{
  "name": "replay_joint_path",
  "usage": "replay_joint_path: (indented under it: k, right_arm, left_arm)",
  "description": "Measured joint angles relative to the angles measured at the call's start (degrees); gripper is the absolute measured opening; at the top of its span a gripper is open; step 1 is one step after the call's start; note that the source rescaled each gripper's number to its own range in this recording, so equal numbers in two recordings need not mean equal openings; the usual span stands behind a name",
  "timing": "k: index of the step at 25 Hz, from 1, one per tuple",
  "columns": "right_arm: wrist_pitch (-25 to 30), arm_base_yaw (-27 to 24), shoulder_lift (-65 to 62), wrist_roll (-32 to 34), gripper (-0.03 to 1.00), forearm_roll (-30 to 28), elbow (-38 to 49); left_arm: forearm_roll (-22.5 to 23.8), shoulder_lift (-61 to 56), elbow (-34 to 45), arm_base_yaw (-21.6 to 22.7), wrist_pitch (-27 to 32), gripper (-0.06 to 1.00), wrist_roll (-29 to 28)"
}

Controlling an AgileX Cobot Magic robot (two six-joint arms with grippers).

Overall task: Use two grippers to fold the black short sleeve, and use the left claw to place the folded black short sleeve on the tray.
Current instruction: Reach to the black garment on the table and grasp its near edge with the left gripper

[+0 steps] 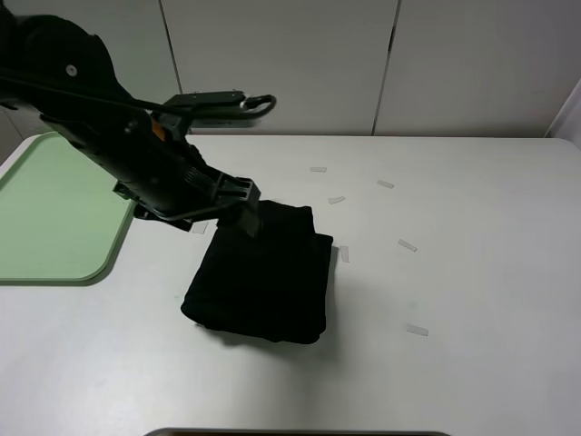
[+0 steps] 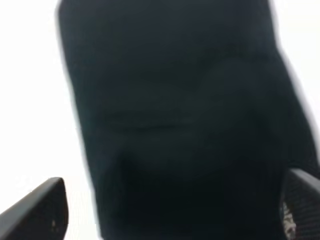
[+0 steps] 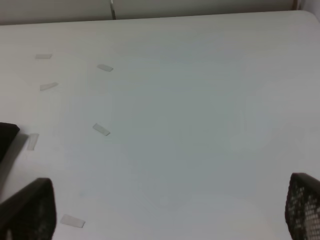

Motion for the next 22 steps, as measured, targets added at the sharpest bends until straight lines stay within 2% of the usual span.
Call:
replay_joint_path:
  k: [4, 7, 17, 22]
  right_arm:
    - [0.0, 0.0, 0.0, 0.0, 1.00, 0.0, 0.0]
    - [0.0, 0.0, 0.0, 0.0, 1.00, 0.0, 0.0]
    - [0.0, 0.0, 0.0, 0.0, 1.00, 0.0, 0.0]
    - [0.0, 0.0, 0.0, 0.0, 1.00, 0.0, 0.0]
  left_arm:
    - [0.9, 0.0, 2.7, 4.3, -0.1, 0.85, 0.1]
    - [1.0, 0.8, 4.9, 5.6, -1.9, 0.85, 0.1]
    - [-0.7, 9.6, 5.8, 5.6, -6.2, 0.85, 0.1]
    - [-1.4, 12.9, 5.8, 4.5, -10.9, 0.85, 0.2]
